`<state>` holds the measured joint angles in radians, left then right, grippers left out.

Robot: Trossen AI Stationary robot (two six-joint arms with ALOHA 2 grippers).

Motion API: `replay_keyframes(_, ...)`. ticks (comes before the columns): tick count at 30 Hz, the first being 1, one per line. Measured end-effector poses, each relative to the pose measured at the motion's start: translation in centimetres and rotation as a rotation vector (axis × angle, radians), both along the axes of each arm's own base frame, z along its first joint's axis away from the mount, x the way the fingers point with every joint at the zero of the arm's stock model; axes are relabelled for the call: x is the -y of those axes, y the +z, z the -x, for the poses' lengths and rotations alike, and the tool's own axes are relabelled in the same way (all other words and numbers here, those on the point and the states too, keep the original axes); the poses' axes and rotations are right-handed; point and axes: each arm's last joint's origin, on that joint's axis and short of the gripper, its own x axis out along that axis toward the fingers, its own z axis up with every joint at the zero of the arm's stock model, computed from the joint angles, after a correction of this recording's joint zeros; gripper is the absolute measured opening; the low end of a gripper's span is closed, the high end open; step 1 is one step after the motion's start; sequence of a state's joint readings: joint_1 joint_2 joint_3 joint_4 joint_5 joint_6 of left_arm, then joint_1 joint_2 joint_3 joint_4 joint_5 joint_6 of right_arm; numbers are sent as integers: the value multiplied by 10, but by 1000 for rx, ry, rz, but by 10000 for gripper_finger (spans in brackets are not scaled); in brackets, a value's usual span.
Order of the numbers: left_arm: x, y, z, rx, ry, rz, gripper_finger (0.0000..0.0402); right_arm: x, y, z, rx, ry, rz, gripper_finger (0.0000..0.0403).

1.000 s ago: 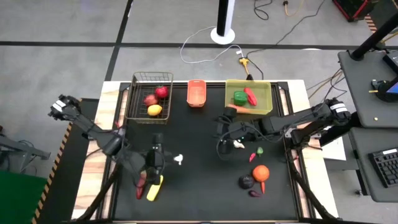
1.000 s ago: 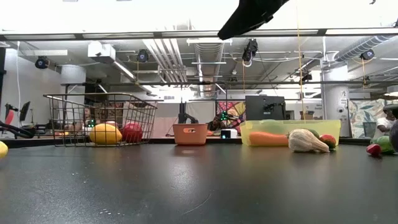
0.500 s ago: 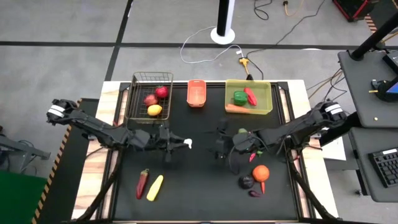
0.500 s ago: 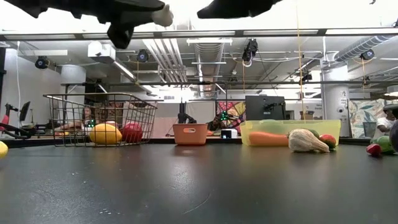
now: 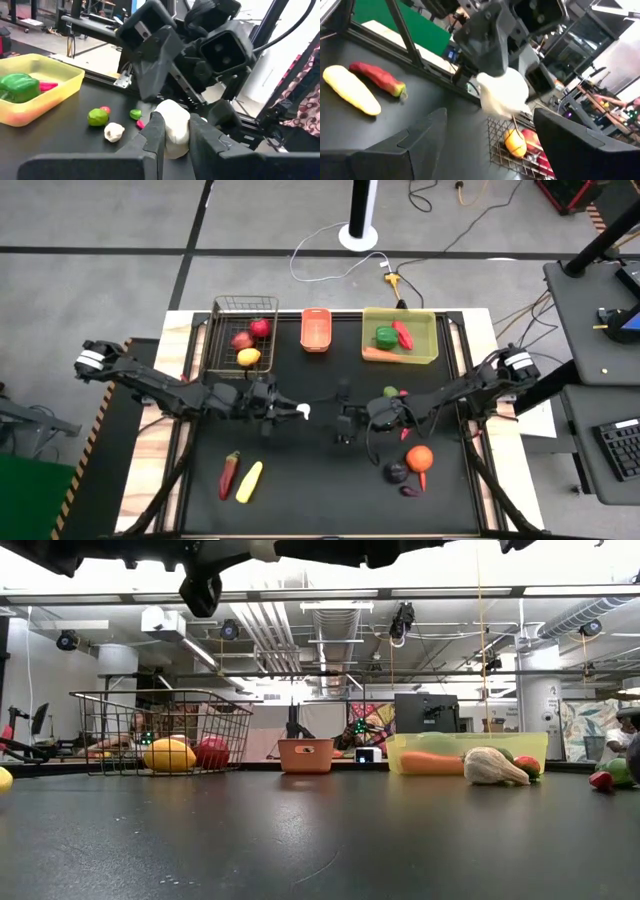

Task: Sort produce into baskets
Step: Put the left white garlic into the orange bin

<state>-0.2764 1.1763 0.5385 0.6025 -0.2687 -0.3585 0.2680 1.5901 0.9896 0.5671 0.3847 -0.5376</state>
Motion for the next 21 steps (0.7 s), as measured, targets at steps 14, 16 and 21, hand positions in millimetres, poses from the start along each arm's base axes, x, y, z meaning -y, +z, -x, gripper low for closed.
replay_keyframes(14, -3, 0, -1, -1, 13, -18, 45, -4, 3, -20, 10, -4, 57, 277)
replay_keyframes(16, -3, 0, -1, -2, 15, -19, 45, -4, 4, -20, 10, -5, 61, 273)
replay_keyframes(21, -3, 0, -1, -3, 18, -21, 45, -3, 5, -22, 14, -10, 61, 256)
